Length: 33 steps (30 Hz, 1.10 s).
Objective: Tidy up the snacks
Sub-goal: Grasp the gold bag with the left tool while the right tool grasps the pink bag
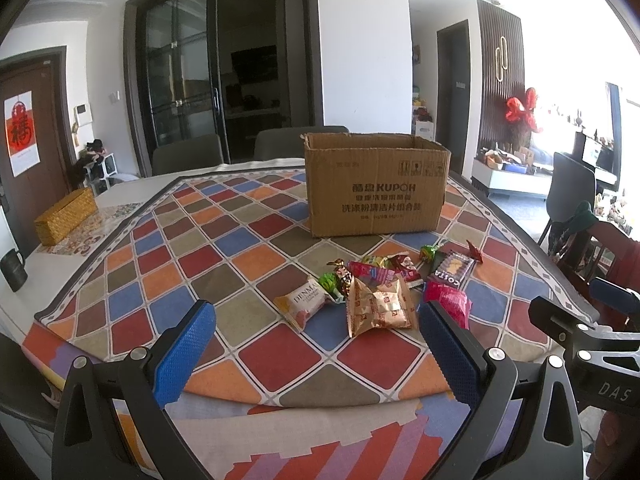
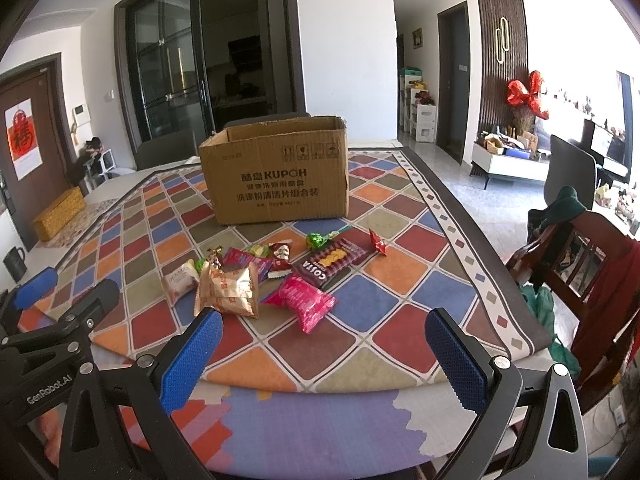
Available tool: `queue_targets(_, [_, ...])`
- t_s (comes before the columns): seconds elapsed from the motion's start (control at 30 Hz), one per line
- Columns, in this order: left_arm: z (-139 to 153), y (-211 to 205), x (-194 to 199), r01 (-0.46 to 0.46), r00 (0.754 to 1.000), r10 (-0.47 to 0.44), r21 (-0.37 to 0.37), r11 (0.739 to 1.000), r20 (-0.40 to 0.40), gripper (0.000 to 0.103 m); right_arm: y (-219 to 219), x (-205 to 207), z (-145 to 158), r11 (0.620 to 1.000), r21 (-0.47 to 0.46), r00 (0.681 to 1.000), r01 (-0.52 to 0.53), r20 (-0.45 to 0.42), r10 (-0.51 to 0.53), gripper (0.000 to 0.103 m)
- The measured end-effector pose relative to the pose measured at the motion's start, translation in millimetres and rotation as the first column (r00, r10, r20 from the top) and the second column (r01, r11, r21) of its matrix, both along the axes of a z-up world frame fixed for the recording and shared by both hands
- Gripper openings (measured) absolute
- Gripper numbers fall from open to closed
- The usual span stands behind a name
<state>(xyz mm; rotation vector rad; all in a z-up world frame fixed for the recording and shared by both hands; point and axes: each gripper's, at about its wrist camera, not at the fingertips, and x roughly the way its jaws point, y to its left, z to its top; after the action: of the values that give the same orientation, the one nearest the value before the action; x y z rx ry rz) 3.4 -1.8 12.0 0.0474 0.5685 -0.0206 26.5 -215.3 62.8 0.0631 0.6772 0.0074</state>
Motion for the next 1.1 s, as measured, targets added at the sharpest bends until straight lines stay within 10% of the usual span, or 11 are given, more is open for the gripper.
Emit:
queue_targets(0.57, [-31, -9, 52, 0.094, 0.988, -0.097, -0.026, 0.995, -0.118, 0.094, 1, 51, -36, 0.997, -0.021, 0.993, -0.078, -0.09, 0.076, 0.102])
queue_targets(1.1, [-76, -26, 109, 0.293, 0.909, -0.306, -0.088, 0.952, -0.282, 0.077, 10, 112, -81, 0.981, -0.015, 0.956, -0.195, -0.225, 0.187, 0.089])
